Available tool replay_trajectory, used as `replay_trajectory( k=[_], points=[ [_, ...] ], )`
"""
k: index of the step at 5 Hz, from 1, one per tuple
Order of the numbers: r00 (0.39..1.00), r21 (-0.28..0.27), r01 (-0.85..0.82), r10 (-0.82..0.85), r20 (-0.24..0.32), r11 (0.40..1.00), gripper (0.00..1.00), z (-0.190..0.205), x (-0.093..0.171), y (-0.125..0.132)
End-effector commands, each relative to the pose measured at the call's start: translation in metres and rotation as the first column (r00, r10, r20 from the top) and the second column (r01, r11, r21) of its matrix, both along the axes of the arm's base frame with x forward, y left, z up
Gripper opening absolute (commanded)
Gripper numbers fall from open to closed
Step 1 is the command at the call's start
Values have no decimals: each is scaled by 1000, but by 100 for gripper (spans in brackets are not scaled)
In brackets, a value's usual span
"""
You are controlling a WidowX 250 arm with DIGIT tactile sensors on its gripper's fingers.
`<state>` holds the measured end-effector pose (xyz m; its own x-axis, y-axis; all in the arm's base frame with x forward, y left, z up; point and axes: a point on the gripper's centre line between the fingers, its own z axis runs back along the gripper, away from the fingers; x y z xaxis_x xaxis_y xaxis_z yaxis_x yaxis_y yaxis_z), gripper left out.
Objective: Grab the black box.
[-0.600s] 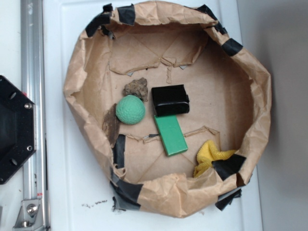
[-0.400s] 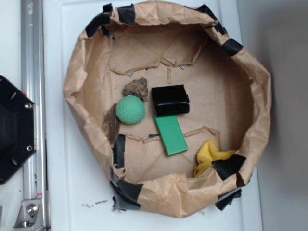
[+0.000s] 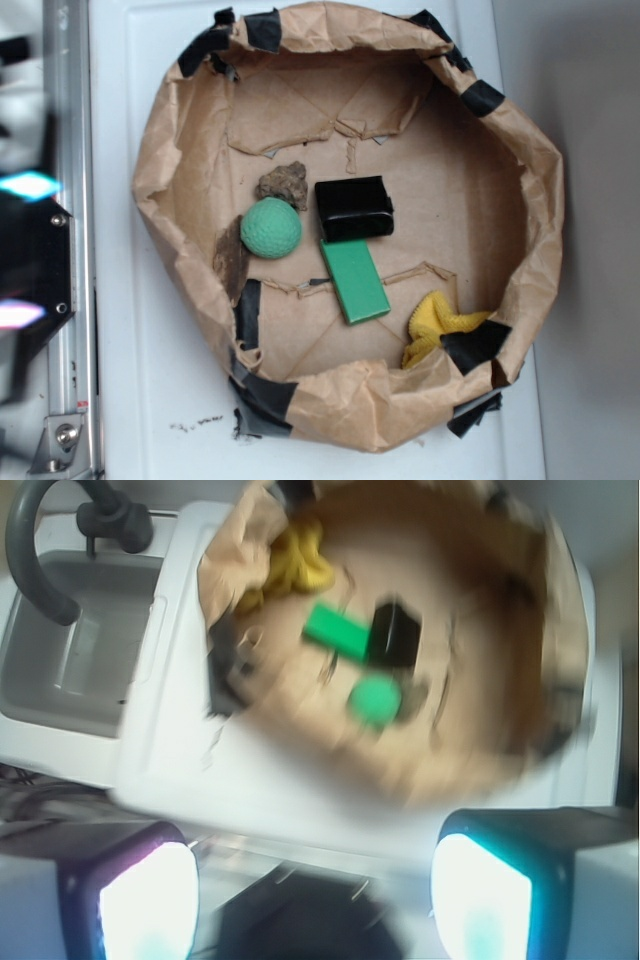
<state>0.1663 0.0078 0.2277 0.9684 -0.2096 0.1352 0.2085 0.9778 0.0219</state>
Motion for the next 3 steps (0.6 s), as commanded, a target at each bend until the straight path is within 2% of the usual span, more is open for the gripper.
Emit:
replay_trajectory(
  k=[1,2,3],
  points=[
    [998,190,-7,18,-57,982,100,-30,102,60],
    [991,159,104,-90,-95,982,100,-74,128,52],
    [964,-18,-147,139,-229,989,100,-114,101,40]
  ],
)
